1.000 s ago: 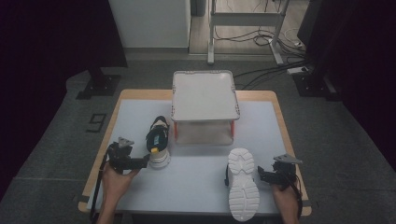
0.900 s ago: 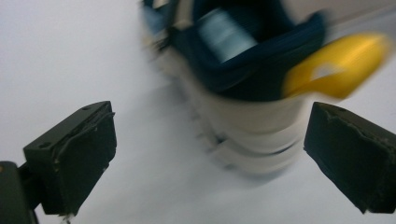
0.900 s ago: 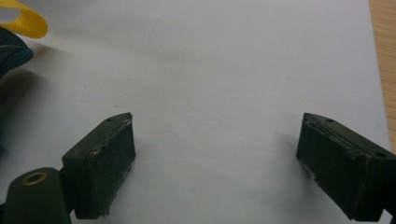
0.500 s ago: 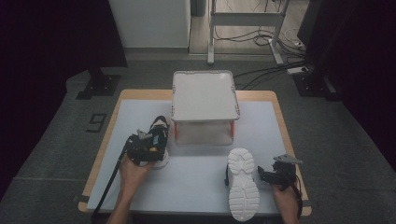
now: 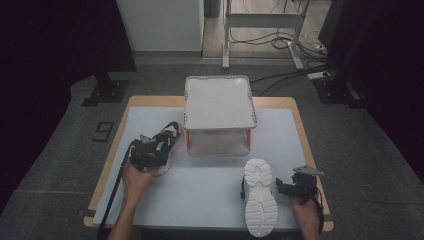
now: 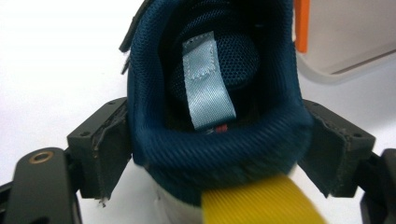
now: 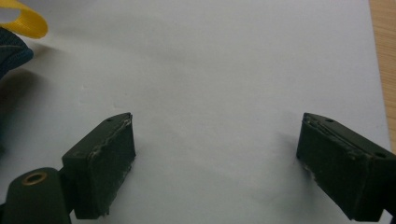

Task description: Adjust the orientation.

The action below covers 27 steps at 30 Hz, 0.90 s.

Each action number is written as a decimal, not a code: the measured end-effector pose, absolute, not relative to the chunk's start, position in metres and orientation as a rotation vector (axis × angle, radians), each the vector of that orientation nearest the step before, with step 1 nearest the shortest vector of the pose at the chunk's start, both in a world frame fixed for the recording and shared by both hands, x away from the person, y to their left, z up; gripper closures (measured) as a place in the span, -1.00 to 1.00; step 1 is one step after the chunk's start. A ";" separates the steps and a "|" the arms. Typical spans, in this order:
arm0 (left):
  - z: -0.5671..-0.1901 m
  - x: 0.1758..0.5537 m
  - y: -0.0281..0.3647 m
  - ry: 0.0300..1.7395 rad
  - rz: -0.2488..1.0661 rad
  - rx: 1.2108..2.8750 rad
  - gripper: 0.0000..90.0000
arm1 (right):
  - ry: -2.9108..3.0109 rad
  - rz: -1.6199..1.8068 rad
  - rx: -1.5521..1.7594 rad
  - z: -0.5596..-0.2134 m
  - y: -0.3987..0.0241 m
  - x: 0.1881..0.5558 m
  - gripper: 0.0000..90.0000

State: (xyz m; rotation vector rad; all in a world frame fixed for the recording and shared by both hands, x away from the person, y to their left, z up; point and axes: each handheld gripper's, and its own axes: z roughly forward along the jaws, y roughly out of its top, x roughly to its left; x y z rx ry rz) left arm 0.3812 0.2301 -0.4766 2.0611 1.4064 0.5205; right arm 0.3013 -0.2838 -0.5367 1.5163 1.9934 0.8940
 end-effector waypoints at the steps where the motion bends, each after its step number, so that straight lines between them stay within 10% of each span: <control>1: -0.476 0.383 0.231 1.409 0.501 2.059 -0.62 | 1.994 0.894 1.517 -0.537 -0.284 0.301 -0.76; 27: -0.433 0.311 0.261 1.304 0.510 2.009 -0.32 | 1.994 0.894 1.516 -0.537 -0.284 0.301 -0.76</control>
